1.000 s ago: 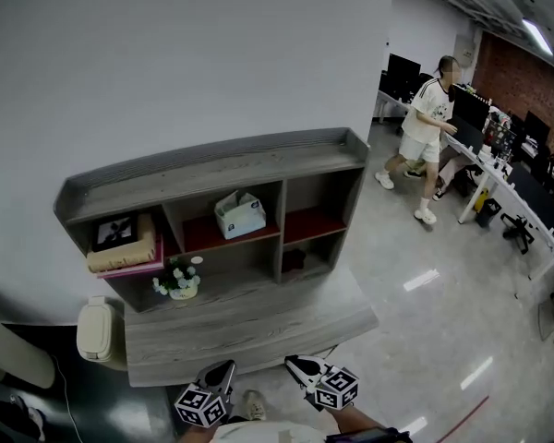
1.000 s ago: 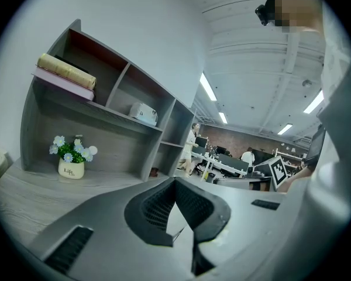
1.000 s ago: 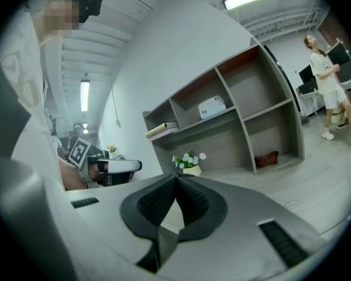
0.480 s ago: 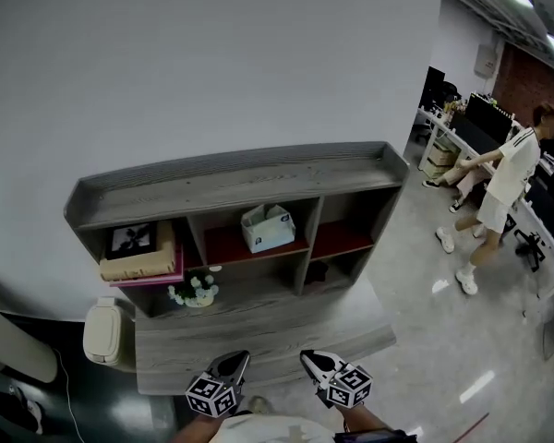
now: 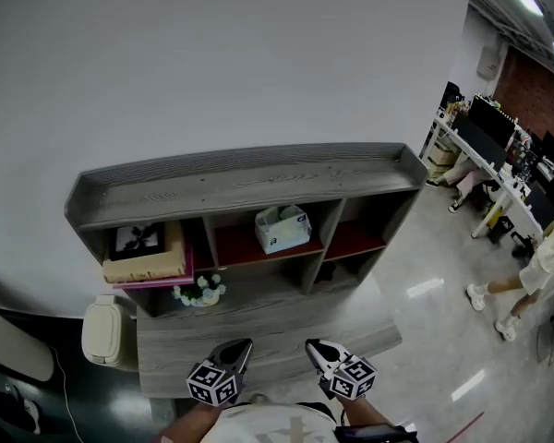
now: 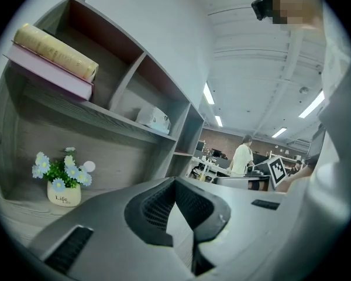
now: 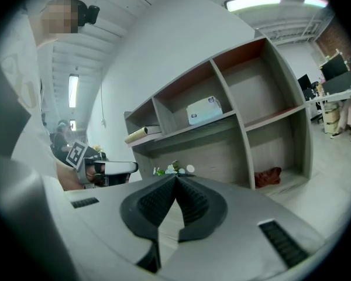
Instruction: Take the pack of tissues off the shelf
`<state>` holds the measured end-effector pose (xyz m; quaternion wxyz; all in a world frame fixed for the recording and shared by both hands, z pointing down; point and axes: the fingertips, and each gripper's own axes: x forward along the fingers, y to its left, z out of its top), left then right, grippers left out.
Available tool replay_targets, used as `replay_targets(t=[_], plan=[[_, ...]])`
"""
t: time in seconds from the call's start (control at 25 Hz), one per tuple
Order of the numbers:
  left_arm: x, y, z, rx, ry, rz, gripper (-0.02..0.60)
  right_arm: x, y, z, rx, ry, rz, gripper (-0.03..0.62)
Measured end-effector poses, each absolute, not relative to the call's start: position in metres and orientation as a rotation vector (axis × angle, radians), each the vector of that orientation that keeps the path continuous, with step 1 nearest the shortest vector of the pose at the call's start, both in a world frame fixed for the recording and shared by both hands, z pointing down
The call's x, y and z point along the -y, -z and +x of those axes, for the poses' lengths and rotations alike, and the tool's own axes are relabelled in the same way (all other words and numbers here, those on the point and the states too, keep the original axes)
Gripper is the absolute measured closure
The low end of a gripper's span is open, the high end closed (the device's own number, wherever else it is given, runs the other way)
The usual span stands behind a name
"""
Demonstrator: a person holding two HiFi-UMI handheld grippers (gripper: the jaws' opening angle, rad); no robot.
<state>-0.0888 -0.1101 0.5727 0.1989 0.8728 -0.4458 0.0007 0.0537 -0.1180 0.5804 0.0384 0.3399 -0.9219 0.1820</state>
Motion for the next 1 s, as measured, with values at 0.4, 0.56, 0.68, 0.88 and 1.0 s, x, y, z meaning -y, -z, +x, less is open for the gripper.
replay_targets(t=[0.4,0.56,0.68,0.88,1.0], plan=[[0.118,-0.571,-0.111,1.257,0.028,2.433,0.571,0.149,-0.575,0.049,2.801,-0.52,1.082,0.589],[0.116,-0.575,-0.119,1.276,0.031,2.417,0.571,0.166,-0.57,0.043,2.811,-0.488,1.064,0.589],[0.119,-0.576,-0.128,1.302,0.029,2.4,0.571,0.185,-0.564,0.036,2.827,-0.45,1.035,0.589],[0.126,-0.573,-0.14,1.342,0.037,2.384,0.571,0.226,-0.549,0.027,2.845,-0.391,1.029,0.589],[0.129,-0.573,-0.145,1.356,0.046,2.368,0.571,0.249,-0.537,0.025,2.852,-0.372,1.056,0.589]])
